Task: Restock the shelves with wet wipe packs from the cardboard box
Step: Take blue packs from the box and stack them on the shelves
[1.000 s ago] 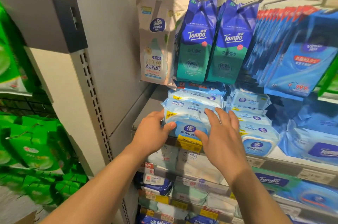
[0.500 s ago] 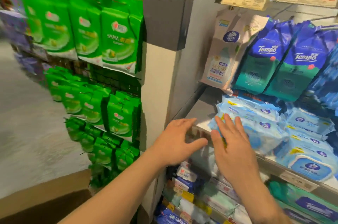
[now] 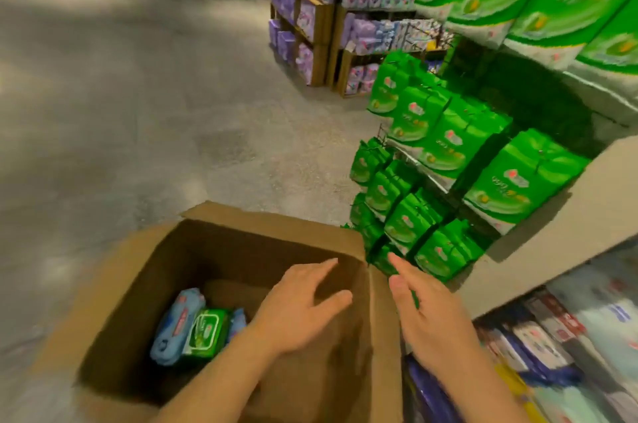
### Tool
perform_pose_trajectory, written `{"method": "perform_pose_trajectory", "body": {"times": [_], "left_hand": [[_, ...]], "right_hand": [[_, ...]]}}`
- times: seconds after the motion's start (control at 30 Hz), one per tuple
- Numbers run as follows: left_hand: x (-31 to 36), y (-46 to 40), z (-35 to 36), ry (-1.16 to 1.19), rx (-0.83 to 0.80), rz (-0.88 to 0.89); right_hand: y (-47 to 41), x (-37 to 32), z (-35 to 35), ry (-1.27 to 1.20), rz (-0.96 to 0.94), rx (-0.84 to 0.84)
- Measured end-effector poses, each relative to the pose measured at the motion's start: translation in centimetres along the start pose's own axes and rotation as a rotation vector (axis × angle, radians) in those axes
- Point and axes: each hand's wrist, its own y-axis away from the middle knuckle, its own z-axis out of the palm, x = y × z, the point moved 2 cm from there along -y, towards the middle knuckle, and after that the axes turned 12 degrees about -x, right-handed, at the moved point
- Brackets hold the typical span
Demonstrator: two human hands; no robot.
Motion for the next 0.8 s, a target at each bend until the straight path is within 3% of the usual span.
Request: {"method": "perform_pose_trajectory", "body": {"times": [0.3, 0.5, 0.57, 0.7, 0.8], "left_hand": [[-18.7, 8.2, -2.9, 0.519, 0.215, -0.468], [-25.5, 8.5, -1.7, 0.537, 0.29, -0.619], [-27.3, 7.7, -0.9, 0.456, 0.204, -0.714], [-31.6, 5.1, 2.5, 0.331, -0.157, -0.896], [-34.2, 2.8, 5.7, 0.159, -0.475, -0.857]], "right_hand": [[-5.9, -7.4, 15.2, -0.179, -0.037, -0.318], [-9.8, -5.9, 26.0, -0.322, 0.218, -0.475], [-10.8, -4.7, 29.8, -0.322, 0.3, -0.524], [-12.1, -1.7, 37.1, -0.348, 0.419, -0.619], [-13.0, 0.5, 42.1, -0.411, 0.502, -0.675]]}}
